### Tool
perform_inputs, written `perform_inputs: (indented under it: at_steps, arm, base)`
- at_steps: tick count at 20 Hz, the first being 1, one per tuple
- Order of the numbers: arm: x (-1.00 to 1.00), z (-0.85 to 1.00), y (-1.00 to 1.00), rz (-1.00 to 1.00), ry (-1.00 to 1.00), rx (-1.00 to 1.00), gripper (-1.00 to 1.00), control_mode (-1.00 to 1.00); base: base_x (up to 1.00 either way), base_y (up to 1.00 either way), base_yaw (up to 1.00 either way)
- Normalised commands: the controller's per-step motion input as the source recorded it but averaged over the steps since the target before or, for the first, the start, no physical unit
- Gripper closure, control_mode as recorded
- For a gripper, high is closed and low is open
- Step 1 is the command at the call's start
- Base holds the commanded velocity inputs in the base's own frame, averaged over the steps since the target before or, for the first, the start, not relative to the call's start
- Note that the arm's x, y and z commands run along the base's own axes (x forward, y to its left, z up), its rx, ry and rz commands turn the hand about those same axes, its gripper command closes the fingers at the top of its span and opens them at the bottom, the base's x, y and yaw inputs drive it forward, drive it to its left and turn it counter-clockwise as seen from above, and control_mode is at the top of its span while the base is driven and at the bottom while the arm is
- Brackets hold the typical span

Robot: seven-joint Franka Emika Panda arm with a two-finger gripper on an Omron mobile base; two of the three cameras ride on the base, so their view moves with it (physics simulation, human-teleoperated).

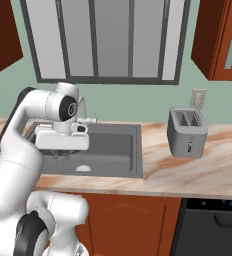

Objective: Move the pot and pan from the stove into the sink.

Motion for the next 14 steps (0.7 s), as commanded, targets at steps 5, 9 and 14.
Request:
perform_inputs:
  at_steps: [5,9,14]
  arm:
    - [0.47,-0.09,0.00,0.05,0.13,0.00,1.00,-1.00]
    - [0.50,-0.13,0.00,0.06,0.13,0.00,1.00,-1.00]
    - [0.39,-0.18,0.00,0.06,0.07,0.00,1.00,-1.00]
  base:
    - [0.00,0.00,0.00]
    - [0.00,0.00,0.00]
    - [0.00,0.00,0.00]
